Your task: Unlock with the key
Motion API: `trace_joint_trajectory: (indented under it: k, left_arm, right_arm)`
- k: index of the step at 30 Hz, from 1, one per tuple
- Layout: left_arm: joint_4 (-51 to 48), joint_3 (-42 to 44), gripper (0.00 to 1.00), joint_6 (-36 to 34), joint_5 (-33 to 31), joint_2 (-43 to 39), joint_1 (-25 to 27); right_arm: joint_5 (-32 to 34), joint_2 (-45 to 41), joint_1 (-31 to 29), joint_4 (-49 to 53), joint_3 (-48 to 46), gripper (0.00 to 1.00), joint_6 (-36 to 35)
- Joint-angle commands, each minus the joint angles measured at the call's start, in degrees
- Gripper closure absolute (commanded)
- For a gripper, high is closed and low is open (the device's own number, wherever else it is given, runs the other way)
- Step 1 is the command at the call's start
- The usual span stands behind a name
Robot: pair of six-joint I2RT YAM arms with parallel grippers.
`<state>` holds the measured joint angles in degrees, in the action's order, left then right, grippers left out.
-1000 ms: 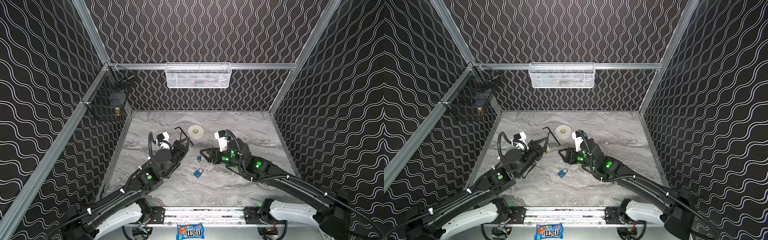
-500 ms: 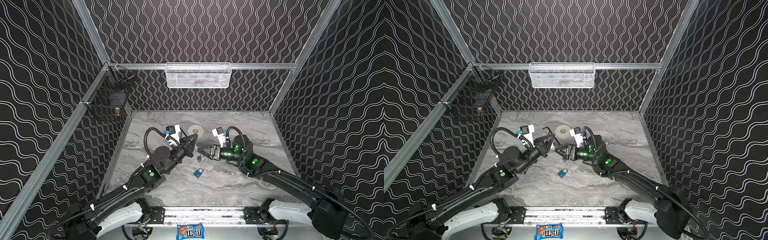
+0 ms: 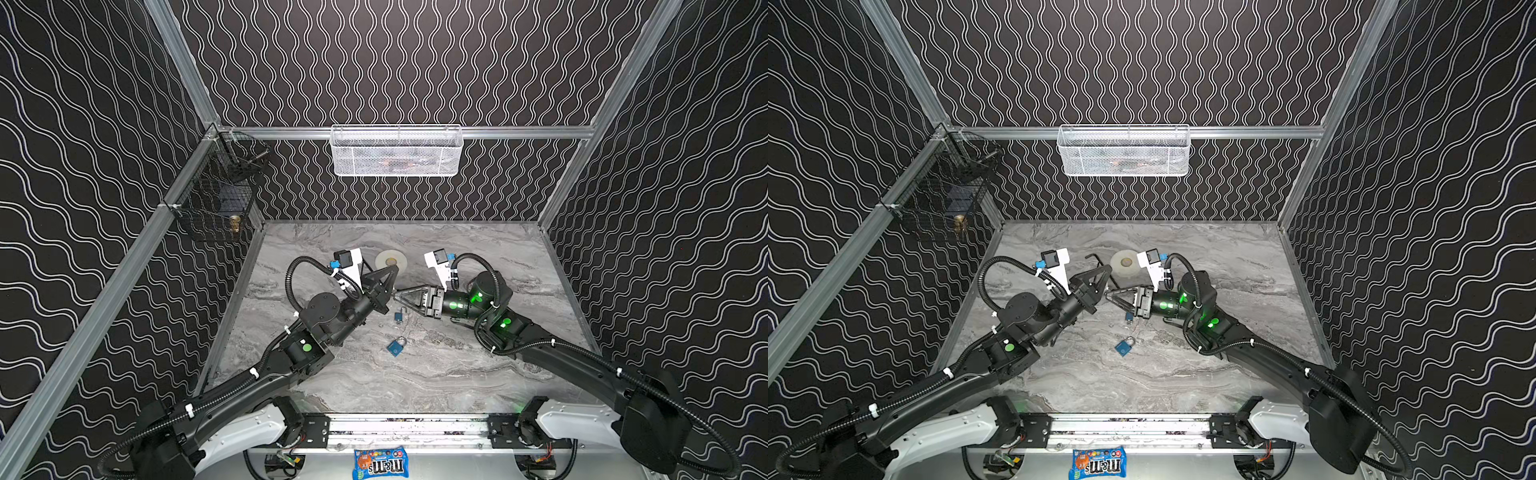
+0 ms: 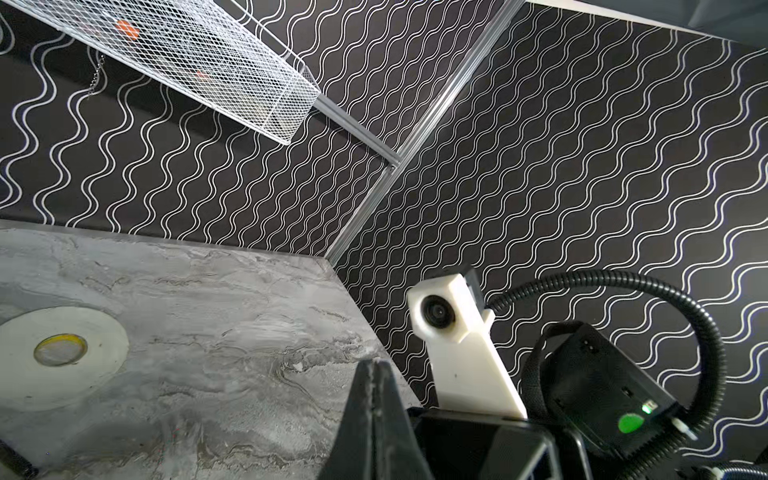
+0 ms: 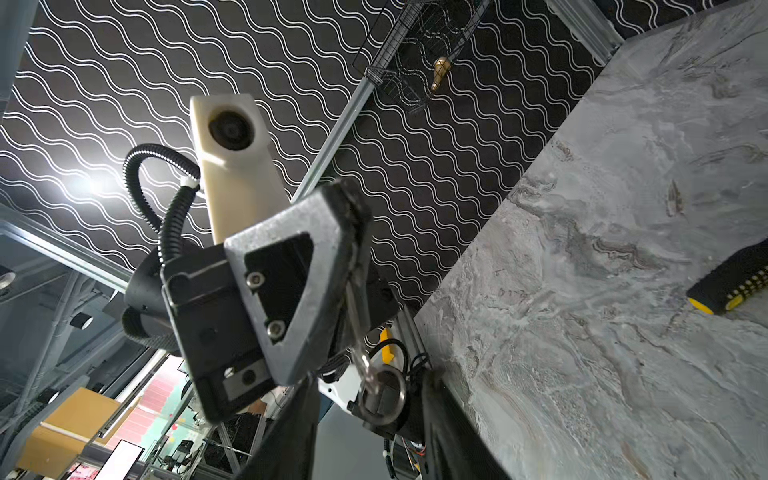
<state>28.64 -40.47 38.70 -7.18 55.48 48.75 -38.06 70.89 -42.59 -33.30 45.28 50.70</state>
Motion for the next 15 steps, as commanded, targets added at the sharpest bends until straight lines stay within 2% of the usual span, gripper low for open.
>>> trace_joint_trajectory:
  k: [1, 3, 5, 8, 12, 15]
  left_arm:
    - [4.00, 0.35, 1.00, -0.54, 0.15, 0.15, -0.06]
    - [4.81, 0.68, 1.00, -0.29, -0.11, 0.16, -0.06]
    - [4.50, 0.64, 1.00, -0.23, -0.10, 0.32, -0.05]
    - [5.56, 1.21, 1.00, -0.03, -0.66, 0.50, 0.03]
    - [5.20, 1.53, 1.00, 0.06, -1.86, 0.33, -0.06]
    - [4.98, 2.32, 1.00, 0.22, -2.25, -0.08, -0.06]
  right_arm:
    - [-1.75, 1.34, 0.05, -5.07, 1.51, 0.64, 1.33]
    - [-2.54, 2.39, 0.05, -5.53, 1.54, 0.67, 1.79]
    - [-2.64, 2.72, -0.03, -7.64, 0.91, 0.75, 2.58]
    - [-2.58, 3.17, 0.05, -7.99, 0.95, 0.79, 2.87]
    - [-2.01, 3.12, 0.17, -9.33, -0.16, 0.94, 3.75]
    - [-0.73, 2.09, 0.29, -8.50, -0.80, 1.00, 2.89]
